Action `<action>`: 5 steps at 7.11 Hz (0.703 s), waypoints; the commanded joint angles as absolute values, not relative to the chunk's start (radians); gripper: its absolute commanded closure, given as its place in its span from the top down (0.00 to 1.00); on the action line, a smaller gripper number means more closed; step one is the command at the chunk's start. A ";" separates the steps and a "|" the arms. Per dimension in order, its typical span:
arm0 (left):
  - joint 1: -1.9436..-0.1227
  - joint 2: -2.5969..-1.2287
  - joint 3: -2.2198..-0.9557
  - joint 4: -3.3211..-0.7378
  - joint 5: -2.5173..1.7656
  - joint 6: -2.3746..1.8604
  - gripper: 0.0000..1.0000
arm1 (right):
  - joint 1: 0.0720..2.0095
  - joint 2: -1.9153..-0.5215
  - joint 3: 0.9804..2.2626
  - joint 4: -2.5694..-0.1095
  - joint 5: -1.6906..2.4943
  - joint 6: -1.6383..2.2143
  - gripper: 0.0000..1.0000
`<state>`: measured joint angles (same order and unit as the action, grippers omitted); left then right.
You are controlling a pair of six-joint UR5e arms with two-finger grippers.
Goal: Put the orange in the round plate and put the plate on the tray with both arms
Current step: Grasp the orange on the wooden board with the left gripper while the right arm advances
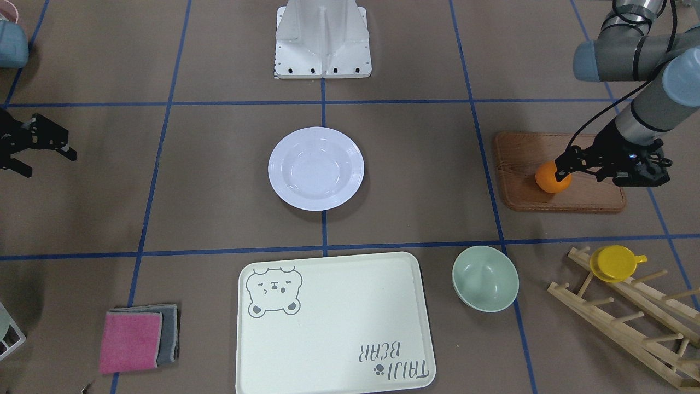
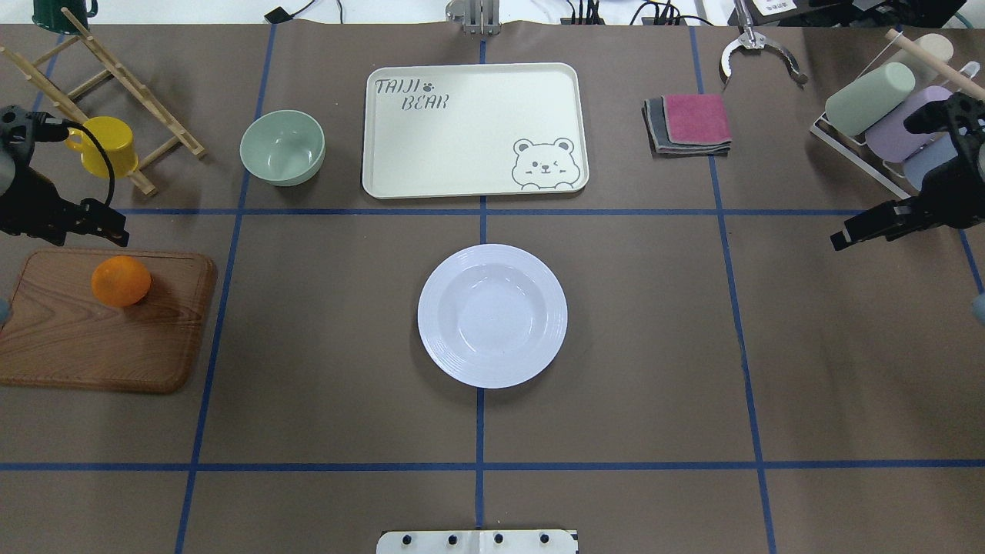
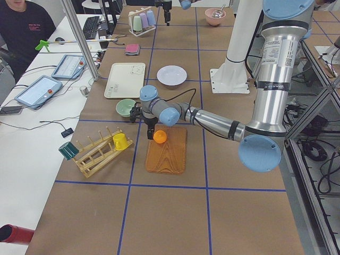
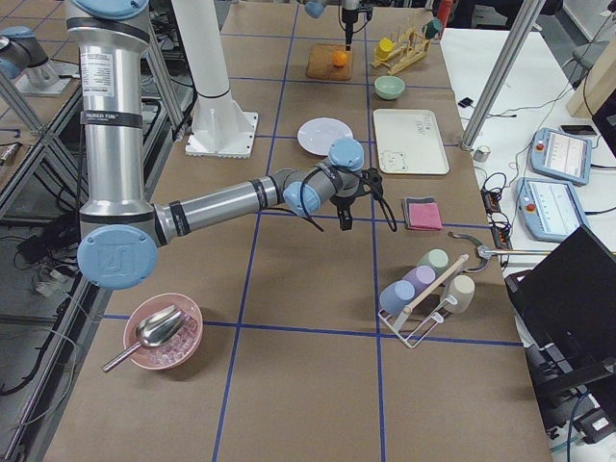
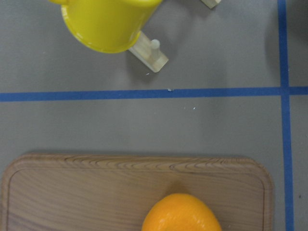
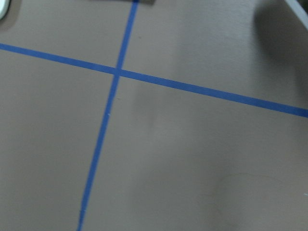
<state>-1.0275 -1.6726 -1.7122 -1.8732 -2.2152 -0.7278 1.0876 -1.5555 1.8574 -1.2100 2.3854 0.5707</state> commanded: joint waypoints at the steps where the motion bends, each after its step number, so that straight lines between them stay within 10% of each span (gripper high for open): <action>1: -1.022 -1.700 -1.660 -1.896 -2.215 -0.730 1.00 | 1.051 -1.525 1.862 -1.209 2.364 0.627 1.00; 5: -0.931 -1.662 -1.621 -2.018 -2.171 -0.829 0.99 | 1.049 -1.523 1.862 -1.209 2.362 0.627 1.00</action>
<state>-0.9635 -1.6824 -1.6320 -1.9719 -2.1892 -0.7906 1.0499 -1.5236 1.8622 -1.2088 2.3630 0.6271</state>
